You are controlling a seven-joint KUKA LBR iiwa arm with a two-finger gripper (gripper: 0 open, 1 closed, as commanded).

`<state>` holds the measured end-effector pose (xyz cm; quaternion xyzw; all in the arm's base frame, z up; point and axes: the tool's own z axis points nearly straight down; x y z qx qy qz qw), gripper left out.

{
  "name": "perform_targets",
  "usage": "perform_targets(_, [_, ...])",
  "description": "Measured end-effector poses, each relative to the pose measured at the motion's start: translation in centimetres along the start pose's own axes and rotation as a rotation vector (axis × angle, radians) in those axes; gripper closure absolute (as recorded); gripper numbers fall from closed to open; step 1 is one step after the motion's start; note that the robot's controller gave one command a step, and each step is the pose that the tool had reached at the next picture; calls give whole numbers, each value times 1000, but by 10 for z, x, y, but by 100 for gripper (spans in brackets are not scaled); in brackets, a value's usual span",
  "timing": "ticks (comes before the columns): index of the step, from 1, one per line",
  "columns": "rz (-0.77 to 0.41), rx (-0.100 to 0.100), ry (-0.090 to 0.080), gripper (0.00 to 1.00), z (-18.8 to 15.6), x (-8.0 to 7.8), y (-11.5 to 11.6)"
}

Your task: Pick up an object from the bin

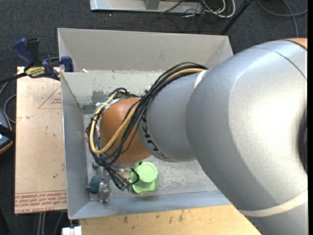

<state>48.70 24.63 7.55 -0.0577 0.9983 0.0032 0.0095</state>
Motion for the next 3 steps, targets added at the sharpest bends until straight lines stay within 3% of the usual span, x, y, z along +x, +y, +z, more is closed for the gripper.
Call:
perform_targets(1, [233,0,9,0,1,0,-6])
perform_targets(2, [236,-1,10,100,0,-1,-5])
perform_targets(3, [234,4,13,100,-42,-3,-5])
